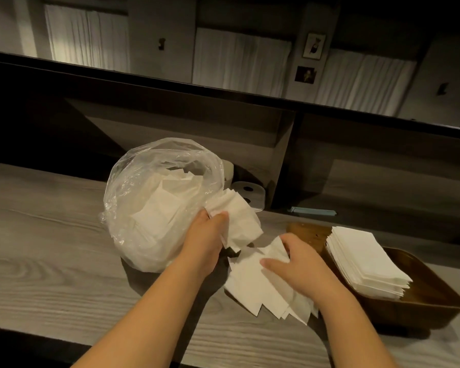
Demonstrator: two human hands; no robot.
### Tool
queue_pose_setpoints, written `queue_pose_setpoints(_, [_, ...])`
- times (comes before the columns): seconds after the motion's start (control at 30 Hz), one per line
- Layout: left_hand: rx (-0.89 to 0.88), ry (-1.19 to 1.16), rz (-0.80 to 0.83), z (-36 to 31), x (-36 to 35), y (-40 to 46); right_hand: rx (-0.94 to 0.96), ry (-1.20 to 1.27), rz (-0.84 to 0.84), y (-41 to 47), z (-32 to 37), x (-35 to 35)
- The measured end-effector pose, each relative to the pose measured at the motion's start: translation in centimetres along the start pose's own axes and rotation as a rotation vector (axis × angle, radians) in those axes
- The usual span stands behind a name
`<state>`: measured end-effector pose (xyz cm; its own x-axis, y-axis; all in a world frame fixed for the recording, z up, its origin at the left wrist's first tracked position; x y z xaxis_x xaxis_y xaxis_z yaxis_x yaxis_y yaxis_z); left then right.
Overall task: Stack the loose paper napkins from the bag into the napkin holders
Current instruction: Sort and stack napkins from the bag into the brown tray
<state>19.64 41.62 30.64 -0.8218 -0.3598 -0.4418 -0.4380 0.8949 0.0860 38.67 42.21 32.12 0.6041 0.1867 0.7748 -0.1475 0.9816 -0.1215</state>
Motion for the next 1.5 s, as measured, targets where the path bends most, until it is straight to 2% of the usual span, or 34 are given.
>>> queue_pose_setpoints(0.07, [0.077, -0.146, 0.015, 0.4, -0.4, -0.3, 0.138, -0.029, -0.281, -0.4, 1.6, 2.4])
queue_pose_setpoints(0.13, [0.207, -0.276, 0.018, 1.3, -0.8, -0.9, 0.368, -0.021, -0.461, -2.0, 3.7, 4.3])
queue_pose_setpoints(0.2, [0.31, -0.335, 0.056, 1.9, -1.3, -1.4, 0.551, -0.119, -0.454, -2.9, 5.2, 3.9])
queue_pose_setpoints(0.33, [0.408, -0.297, 0.136, 2.4, -1.9, -2.4, 0.635, -0.207, -0.382, -2.7, 5.9, 2.8])
queue_pose_setpoints(0.5, [0.406, -0.087, 0.218, 2.7, -1.9, -2.8, 0.734, -0.014, -0.292, -2.9, 5.8, 3.3])
queue_pose_setpoints(0.57, [0.426, -0.081, 0.219, 3.1, -2.0, -2.9, 0.703, 0.124, -0.252, -2.9, 5.5, 3.7])
queue_pose_setpoints(0.67, [0.391, -0.064, 0.208, 3.1, -1.9, -2.4, 0.585, 0.606, -0.168, -3.2, 4.5, 5.7])
queue_pose_setpoints(0.73, [0.347, -0.066, 0.179, 2.8, -1.6, -2.0, 0.44, 0.873, -0.128, -2.6, 3.3, 6.2])
queue_pose_setpoints(0.8, [0.331, -0.04, 0.193, 2.6, -1.7, -2.1, 0.301, 0.963, -0.072, -1.5, 2.4, 5.2])
queue_pose_setpoints(0.87, [0.332, 0.002, 0.278, 2.7, -2.5, -2.6, 0.23, 0.89, -0.047, -0.6, 2.2, 3.8])
queue_pose_setpoints(0.97, [0.335, 0.035, 0.329, 2.8, -3.3, -3.3, 0.172, 0.72, -0.095, 0.4, 2.1, 2.5])
queue_pose_setpoints(1.27, [0.374, 0.065, 0.363, 3.1, -3.6, -3.8, 0.04, 0.655, -0.032, 1.2, 1.3, 1.7])
queue_pose_setpoints(1.5, [0.366, 0.064, 0.387, 3.2, -3.7, -3.7, 0.036, 0.549, -0.06, 1.6, 0.9, 2.0])
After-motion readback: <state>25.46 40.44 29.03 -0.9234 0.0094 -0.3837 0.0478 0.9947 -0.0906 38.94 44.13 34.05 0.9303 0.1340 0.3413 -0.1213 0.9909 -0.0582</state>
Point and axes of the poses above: each hand's wrist, its own y-axis towards the middle knuckle, its own x-axis out of the back of the hand, z = x × y, the point moved 10 cm from there along y, towards the middle knuckle, and after that the axes turned 9 degrees about -x, right-handed, at the moved point
